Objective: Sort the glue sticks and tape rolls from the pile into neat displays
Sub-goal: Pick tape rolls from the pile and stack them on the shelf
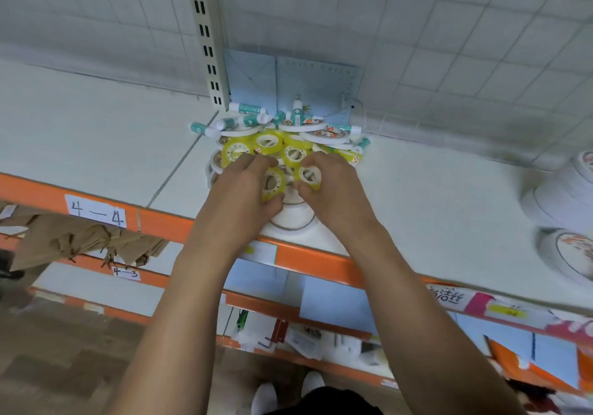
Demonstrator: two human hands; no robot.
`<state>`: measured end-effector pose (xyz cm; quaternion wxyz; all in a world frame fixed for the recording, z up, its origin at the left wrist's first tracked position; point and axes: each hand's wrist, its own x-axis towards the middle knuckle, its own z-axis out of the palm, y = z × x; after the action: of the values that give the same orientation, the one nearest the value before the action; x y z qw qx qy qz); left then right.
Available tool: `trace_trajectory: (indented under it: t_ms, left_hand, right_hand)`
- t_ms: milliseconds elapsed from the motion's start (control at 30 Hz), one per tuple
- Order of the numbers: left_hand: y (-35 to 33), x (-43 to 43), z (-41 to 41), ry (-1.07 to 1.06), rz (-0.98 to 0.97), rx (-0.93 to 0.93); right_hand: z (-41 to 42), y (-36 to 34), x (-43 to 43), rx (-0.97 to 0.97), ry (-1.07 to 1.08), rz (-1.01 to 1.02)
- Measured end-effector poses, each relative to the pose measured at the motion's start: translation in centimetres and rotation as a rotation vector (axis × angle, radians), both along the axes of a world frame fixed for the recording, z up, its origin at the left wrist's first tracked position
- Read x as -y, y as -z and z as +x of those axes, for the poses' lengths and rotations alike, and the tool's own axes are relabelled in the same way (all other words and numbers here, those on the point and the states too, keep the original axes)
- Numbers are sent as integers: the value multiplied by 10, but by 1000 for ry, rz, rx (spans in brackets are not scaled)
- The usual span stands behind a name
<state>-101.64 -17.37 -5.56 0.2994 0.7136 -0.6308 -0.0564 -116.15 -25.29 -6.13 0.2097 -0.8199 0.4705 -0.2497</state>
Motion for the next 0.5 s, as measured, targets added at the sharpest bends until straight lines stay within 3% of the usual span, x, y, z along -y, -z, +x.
trace_trajectory:
  t_ms: [200, 500]
  left_hand:
    - [-5, 11, -32, 186, 30, -11]
    - [-17, 53, -166, 488, 61, -21]
  right_hand:
    - [-55, -9, -22, -45, 28, -14]
    - [-199, -20, -32, -96, 330, 1]
